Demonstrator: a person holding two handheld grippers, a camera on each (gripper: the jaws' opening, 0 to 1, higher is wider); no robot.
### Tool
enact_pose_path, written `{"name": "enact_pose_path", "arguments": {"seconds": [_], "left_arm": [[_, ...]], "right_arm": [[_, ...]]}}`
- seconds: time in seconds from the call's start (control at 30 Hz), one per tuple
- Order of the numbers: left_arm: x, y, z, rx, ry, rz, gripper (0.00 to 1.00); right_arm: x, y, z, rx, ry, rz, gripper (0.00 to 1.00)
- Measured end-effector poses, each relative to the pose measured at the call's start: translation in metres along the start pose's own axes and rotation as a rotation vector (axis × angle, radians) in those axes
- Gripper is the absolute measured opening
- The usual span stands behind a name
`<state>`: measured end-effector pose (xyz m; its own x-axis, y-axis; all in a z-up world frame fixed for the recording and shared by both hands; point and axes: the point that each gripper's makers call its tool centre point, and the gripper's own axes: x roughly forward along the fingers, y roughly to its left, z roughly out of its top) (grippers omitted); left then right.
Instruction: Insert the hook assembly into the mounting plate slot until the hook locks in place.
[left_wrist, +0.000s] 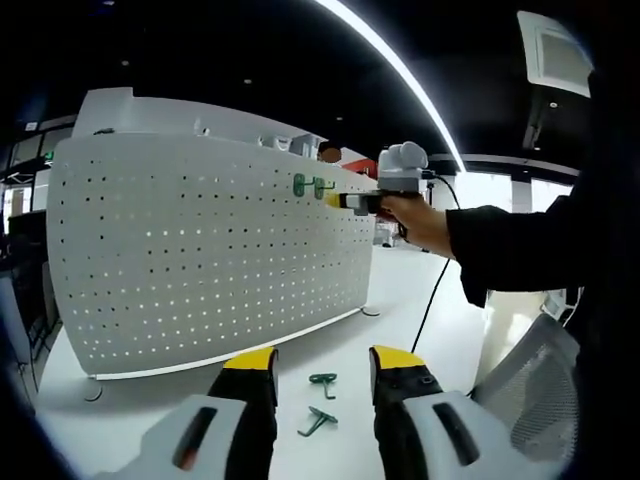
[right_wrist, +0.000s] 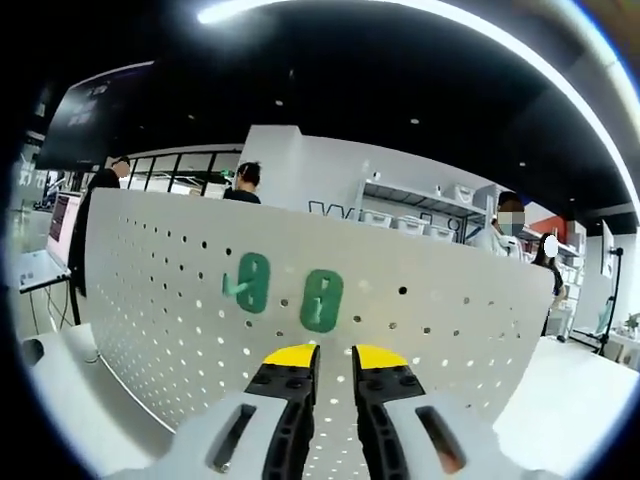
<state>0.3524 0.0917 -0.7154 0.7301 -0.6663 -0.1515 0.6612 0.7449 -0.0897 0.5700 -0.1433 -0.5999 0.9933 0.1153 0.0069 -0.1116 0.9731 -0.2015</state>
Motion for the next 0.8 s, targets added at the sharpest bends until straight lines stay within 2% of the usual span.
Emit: {"name": "enact_pose_path", "arguments": {"seconds": [0.3, 0.5, 0.8], "left_arm": [[0.000, 0.002, -0.003, -0.005, 0.010, 0.003, 0.37], [0.002, 0.000, -0.004, -0.002, 0.018, -0.003, 0.37], [0.002, -0.001, -0.007, 0.008, 0.030, -0.005, 0.37]], "right_arm": [[-0.040, -0.010, -0.029, 0.022, 0.035, -0.008, 0.13], [-0.067, -0.003, -0.058, 0.042, 0.076, 0.007, 0.13], [-0.088, 0.010, -0.091, 0.060, 0.137, 0.030, 0.13]]}}
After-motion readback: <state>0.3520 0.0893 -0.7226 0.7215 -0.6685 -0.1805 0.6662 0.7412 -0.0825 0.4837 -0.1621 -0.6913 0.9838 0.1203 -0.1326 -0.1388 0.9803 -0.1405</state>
